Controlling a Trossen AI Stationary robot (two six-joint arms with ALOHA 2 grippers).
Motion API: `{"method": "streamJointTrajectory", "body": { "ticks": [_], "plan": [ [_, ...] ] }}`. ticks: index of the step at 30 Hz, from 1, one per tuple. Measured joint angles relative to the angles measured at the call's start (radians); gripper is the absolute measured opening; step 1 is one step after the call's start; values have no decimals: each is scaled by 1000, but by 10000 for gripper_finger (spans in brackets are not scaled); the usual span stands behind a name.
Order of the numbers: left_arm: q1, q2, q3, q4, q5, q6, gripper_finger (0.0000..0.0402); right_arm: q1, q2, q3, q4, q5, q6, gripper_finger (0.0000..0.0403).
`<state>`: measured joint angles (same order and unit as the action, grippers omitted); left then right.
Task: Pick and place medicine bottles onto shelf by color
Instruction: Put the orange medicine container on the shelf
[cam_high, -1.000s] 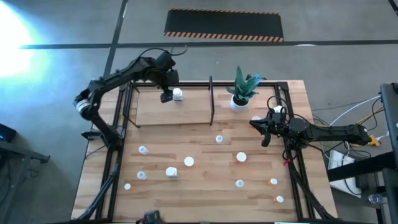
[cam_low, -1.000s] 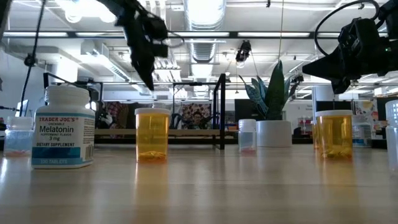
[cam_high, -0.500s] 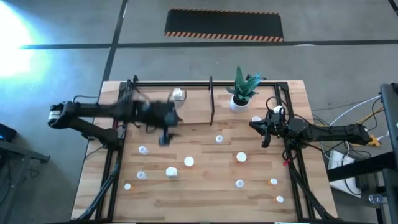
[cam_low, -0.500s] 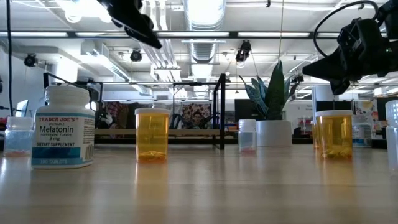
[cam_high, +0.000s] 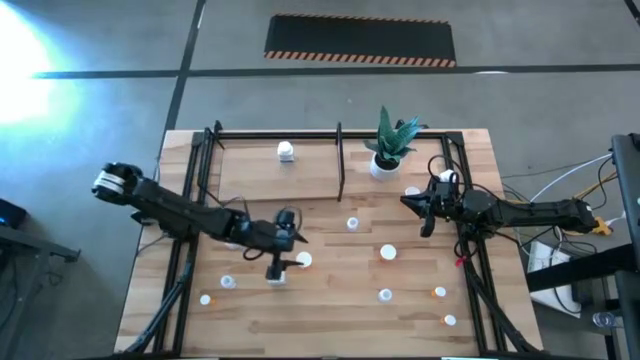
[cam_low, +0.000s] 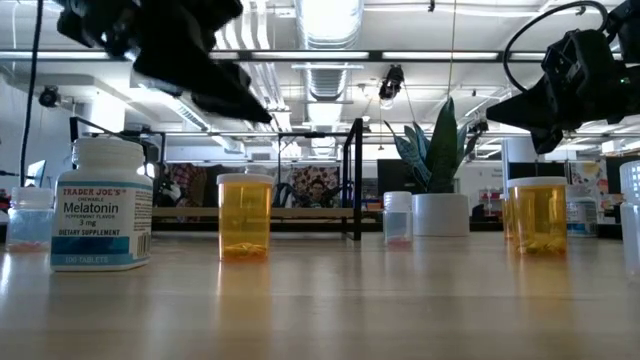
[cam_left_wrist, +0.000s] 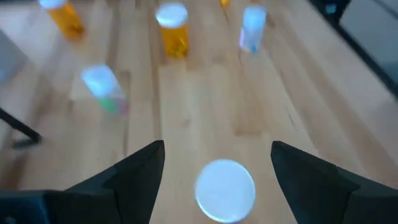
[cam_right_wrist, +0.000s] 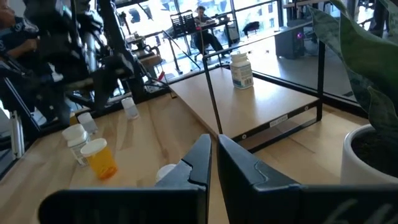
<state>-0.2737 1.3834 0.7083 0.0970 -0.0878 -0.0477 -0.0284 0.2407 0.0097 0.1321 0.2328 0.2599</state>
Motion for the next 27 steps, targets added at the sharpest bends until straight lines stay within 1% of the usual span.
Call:
{"method": "streamJointTrajectory", "body": {
  "ticks": [4,8,12,15,20,27],
  "plan": [
    [-2,69,15,2,8,0,288,0,4,0,-1,3,18,18],
    [-2,123,26,-1,8,0,313,0,4,0,-1,3,21,18],
    [-2,151,32,2,31,-7,336,0,5,0,-1,4,21,18],
    [-3,163,31,-1,33,-25,339,0,5,0,-1,4,21,18],
    [-5,167,26,0,3,-25,323,0,5,0,-1,4,21,18],
    [-5,167,23,0,-20,-17,275,0,5,0,-2,4,21,18]
  ]
}}
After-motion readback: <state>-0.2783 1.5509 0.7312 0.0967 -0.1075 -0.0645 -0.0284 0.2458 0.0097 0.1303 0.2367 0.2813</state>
